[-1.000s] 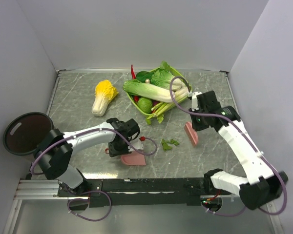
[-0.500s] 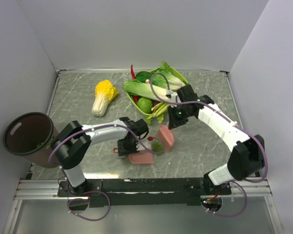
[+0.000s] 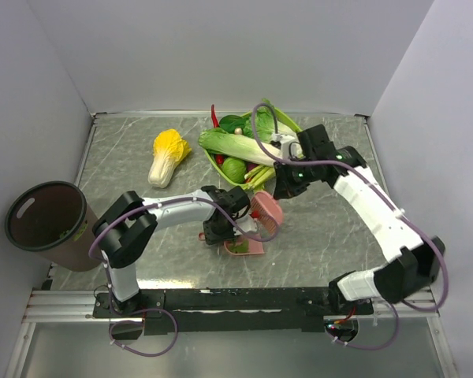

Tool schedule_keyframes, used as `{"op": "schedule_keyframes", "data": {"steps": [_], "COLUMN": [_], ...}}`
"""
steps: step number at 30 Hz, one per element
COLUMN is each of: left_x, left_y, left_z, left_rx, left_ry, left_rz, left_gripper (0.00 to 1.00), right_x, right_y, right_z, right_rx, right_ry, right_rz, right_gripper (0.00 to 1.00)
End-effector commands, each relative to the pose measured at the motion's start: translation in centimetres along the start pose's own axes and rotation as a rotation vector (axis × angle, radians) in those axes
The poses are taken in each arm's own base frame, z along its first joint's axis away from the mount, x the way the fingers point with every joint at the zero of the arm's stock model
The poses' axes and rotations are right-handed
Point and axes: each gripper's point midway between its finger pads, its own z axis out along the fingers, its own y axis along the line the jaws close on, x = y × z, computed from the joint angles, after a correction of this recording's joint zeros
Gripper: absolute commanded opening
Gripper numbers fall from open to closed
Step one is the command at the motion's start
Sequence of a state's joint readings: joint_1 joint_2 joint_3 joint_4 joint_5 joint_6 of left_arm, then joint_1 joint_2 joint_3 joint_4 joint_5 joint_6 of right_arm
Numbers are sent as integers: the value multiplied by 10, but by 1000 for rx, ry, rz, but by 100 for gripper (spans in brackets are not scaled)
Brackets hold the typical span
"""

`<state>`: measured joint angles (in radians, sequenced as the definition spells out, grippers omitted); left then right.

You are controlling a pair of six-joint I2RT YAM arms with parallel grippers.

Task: Sweep away the paper scraps from the table

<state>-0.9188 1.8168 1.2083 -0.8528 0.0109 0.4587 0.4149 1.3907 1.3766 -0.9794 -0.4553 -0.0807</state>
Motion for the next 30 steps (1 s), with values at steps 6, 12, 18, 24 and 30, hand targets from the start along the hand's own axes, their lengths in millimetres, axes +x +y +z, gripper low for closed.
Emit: {"op": "schedule_keyframes", "data": {"steps": [6,12,18,24,30], "left_x": [-23,-37,-54,-47,1], "left_y": [10,24,40,64,97], "left_z": [-20,-51,-119,-206,-268], "left_rx": [-56,-121,-158,-259,-402], "left_ry": [-173,-287,-435,-518,-525], "left_rz": [-10,32,8,-127,-353], "left_gripper": [1,1,1,1,1], "right_x": [3,2,5,8,19], "right_y": [-34,-89,-133,-160,-169], "right_z": [-50,-75,-87,-86,-71], "right_rx": [237,438,553,593,584], "right_ry": [-130,-179,-188,-181,-147], "right_rz": [-36,86,190,271,383], "right_gripper": [0,0,0,0,0]}}
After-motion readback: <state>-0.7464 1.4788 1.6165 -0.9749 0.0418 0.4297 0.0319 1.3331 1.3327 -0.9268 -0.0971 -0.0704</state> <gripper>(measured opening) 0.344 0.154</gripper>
